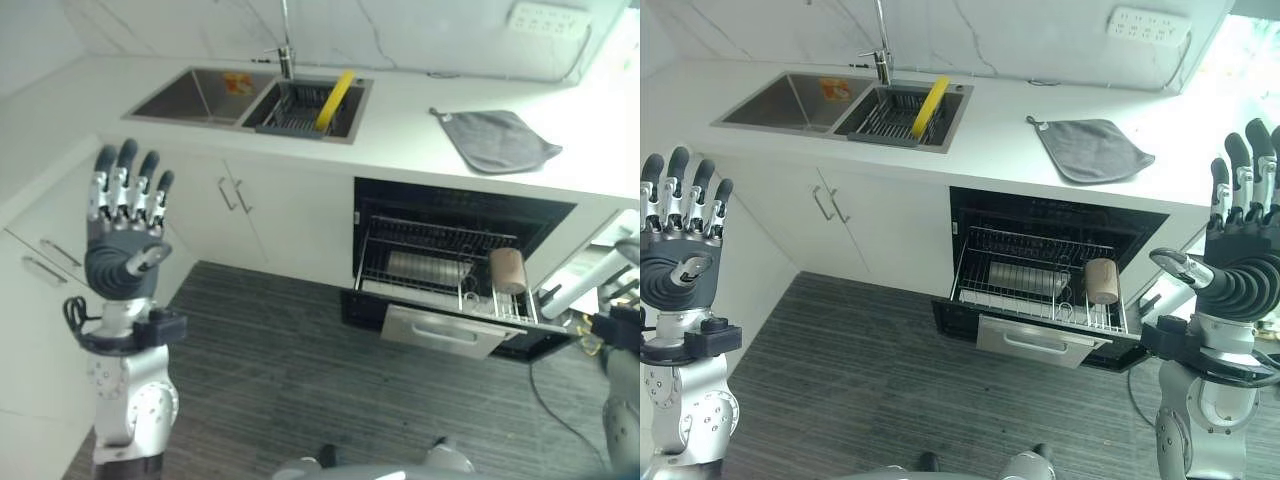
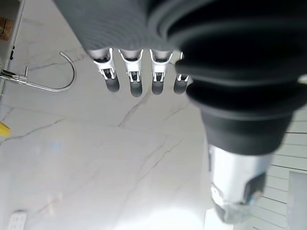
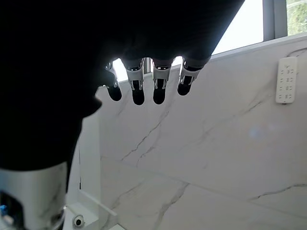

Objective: Place the dishes in the dishwasher.

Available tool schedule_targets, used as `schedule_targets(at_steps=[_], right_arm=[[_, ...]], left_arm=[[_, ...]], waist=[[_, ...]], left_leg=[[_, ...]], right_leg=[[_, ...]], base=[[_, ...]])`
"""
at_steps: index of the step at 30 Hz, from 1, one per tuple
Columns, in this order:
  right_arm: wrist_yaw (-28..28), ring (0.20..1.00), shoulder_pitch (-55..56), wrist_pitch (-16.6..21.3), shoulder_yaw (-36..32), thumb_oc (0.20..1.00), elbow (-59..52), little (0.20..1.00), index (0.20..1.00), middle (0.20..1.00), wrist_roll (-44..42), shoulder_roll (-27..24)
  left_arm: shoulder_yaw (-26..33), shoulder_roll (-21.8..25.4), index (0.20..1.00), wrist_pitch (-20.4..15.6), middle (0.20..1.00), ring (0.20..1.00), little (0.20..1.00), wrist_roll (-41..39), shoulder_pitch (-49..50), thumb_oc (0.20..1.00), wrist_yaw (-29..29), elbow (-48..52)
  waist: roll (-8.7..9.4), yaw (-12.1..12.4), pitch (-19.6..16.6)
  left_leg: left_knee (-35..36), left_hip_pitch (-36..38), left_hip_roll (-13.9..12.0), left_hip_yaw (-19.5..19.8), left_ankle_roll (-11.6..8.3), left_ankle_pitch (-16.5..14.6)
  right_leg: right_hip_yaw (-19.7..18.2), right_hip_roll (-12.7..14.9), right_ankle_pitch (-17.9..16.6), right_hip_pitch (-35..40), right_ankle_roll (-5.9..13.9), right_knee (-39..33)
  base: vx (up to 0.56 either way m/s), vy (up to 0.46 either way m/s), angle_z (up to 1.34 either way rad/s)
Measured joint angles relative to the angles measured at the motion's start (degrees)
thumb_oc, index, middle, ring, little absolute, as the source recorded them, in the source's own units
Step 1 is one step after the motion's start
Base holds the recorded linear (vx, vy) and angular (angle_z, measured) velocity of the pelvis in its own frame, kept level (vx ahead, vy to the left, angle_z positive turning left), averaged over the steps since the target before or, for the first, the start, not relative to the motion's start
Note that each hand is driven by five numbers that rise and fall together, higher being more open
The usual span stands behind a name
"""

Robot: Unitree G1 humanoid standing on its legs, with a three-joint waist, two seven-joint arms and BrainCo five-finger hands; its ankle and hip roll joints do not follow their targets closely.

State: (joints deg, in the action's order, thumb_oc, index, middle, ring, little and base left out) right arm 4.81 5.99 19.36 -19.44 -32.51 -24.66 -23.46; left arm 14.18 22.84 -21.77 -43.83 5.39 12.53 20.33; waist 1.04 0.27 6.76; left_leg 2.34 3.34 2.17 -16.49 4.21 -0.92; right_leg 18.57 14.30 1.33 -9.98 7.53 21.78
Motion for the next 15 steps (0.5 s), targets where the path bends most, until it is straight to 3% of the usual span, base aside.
schedule_targets(at_steps=[2, 4, 6, 11, 12, 13, 14, 15], right_arm=[[0.82, 1.0, -0.23, 0.01, 0.61, 1.0, 0.4, 1.0, 1.0, 1.0, 0.33, -0.51], [1.36, 1.0, -0.25, 0.19, 0.74, 1.0, 0.71, 1.0, 1.0, 1.0, 0.52, -1.48], [1.66, 1.0, -0.34, 0.38, 0.61, 1.0, 1.63, 1.0, 1.0, 1.0, 0.47, -2.11], [1.9, 1.0, 2.28, 0.4, -0.12, 1.0, 3.51, 1.0, 1.0, 1.0, -1.01, -1.95], [1.91, 1.0, 2.32, 0.62, -0.48, 1.0, 3.58, 1.0, 1.0, 1.0, -1.3, -1.82], [1.93, 1.0, 2.32, 1.2, -0.34, 1.0, 3.92, 1.0, 1.0, 1.0, -1.3, -1.75], [1.98, 1.0, 2.26, 1.32, -0.28, 1.0, 4.17, 1.0, 1.0, 1.0, -1.27, -1.44], [2.06, 1.0, 2.22, 1.29, -0.27, 1.0, 4.48, 1.0, 1.0, 1.0, -1.26, -1.41]], left_arm=[[-1.05, -0.21, 1.0, 0.41, 1.0, 1.0, 1.0, -0.02, -2.22, 1.0, 0.1, -0.32], [-1.26, 0.12, 1.0, 0.39, 1.0, 1.0, 1.0, 0.0, -2.33, 1.0, 0.12, -0.22], [-2.0, 0.14, 1.0, 0.38, 1.0, 1.0, 1.0, 0.0, -2.27, 1.0, 0.15, -0.2], [-2.47, 0.09, 1.0, 0.41, 1.0, 1.0, 1.0, -0.03, -0.26, 1.0, 1.96, -0.11], [-2.51, 0.1, 1.0, 0.4, 1.0, 1.0, 1.0, -0.03, -0.32, 1.0, 2.49, -0.05], [-2.51, 0.18, 1.0, 0.43, 1.0, 1.0, 1.0, -0.02, -0.37, 1.0, 2.84, -0.03], [-2.52, 0.47, 1.0, 0.52, 1.0, 1.0, 1.0, -0.03, -0.64, 1.0, 3.07, 0.02], [-2.59, 0.42, 1.0, 0.64, 1.0, 1.0, 1.0, -0.03, -0.9, 1.0, 3.19, 0.03]], waist=[[0.19, -0.54, -0.05], [0.79, -1.33, -0.11], [0.19, -1.25, 0.07], [-1.36, -1.58, 0.14], [-1.46, -1.72, 0.15], [-0.96, -1.63, 0.4], [0.54, -1.45, 1.14], [1.62, -1.4, 2.05]], left_leg=[[-0.04, -0.17, -0.16, 2.09, -0.03, 0.03], [-0.25, -0.25, 1.5, 3.09, -0.05, 0.0], [-0.05, -0.24, 2.33, 3.48, 0.02, -0.04], [0.46, 0.88, 2.03, 3.96, 0.03, -0.01], [0.14, 0.78, 1.94, 4.45, -0.62, 0.07], [-2.2, -0.18, 1.92, 4.36, -1.78, -0.49], [-9.24, -3.1, 2.27, 3.87, -3.27, -1.4], [-16.07, -6.28, 2.23, 3.56, -3.54, -1.32]], right_leg=[[-5.65, -8.79, 7.04, 0.21, -1.51, 2.55], [-6.67, -12.42, 8.2, 1.91, -2.82, -1.3], [-6.74, -12.53, 8.54, 3.71, -5.12, -5.17], [-5.91, -12.83, 8.65, 5.31, -5.44, -5.62], [-5.13, -13.25, 9.2, 5.48, -6.25, -5.25], [-5.65, -13.25, 10.01, 5.42, -7.39, -4.88], [-6.1, -11.84, 9.88, 5.51, -10.51, -5.23], [-6.06, -10.83, 9.81, 5.91, -11.15, -5.51]], base=[[-0.01, 0.04, 0.32], [0.01, -0.004, 0.41], [0.03, -0.034, 0.15], [0.02, -0.053, 0.06], [-0.03, -0.044, 0.13], [-0.03, 0.031, 0.2], [-0.01, 0.102, 0.17], [0.01, 0.12, 0.15]])
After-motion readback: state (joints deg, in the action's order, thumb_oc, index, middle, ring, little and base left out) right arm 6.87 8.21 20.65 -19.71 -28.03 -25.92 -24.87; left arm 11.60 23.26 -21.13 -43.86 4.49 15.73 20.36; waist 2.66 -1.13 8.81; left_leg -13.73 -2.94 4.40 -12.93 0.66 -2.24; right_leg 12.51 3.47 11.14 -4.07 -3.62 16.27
